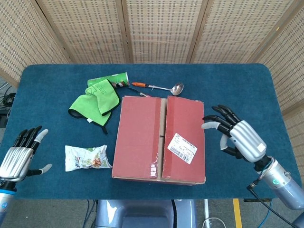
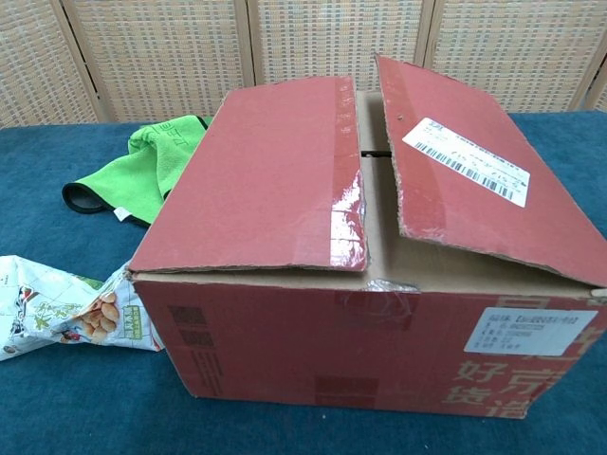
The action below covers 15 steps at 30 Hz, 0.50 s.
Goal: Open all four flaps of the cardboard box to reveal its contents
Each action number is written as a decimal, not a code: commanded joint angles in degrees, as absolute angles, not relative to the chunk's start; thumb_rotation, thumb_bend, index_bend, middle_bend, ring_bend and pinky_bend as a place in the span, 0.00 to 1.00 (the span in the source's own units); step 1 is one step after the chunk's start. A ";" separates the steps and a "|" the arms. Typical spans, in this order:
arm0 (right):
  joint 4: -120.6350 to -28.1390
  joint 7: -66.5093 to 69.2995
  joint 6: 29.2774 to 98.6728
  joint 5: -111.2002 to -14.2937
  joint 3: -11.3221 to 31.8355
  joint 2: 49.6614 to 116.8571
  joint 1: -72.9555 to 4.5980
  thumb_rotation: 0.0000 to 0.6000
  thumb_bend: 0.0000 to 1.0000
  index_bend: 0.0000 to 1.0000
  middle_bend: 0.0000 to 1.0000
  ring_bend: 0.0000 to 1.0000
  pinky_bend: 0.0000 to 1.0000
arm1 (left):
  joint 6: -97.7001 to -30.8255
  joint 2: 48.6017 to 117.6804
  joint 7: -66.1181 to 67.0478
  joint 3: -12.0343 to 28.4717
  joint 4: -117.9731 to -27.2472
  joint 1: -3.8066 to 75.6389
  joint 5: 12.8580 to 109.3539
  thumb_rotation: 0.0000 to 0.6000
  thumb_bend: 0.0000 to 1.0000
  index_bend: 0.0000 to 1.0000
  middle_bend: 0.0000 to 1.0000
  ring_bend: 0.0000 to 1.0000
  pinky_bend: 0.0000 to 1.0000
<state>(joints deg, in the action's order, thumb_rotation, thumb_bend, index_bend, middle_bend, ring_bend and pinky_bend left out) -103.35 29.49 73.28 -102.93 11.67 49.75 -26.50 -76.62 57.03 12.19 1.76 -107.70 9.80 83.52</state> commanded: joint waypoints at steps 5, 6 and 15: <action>-106.40 28.60 66.55 -104.42 12.41 50.83 -33.19 1.00 1.00 0.31 0.25 0.05 0.00 | -76.29 56.78 13.19 1.76 -108.32 10.18 83.15 0.86 0.13 0.06 0.00 0.00 0.00; -106.61 28.26 65.78 -104.28 12.45 50.96 -33.89 1.00 1.00 0.31 0.25 0.05 0.00 | -76.25 56.75 13.27 1.74 -108.38 10.21 83.08 0.86 0.13 0.06 0.00 0.00 0.00; -107.89 23.46 59.58 -104.00 11.93 53.18 -39.07 1.00 1.00 0.31 0.26 0.05 0.00 | -75.65 56.57 13.41 1.57 -108.51 10.44 82.13 0.86 0.13 0.06 0.00 0.00 0.00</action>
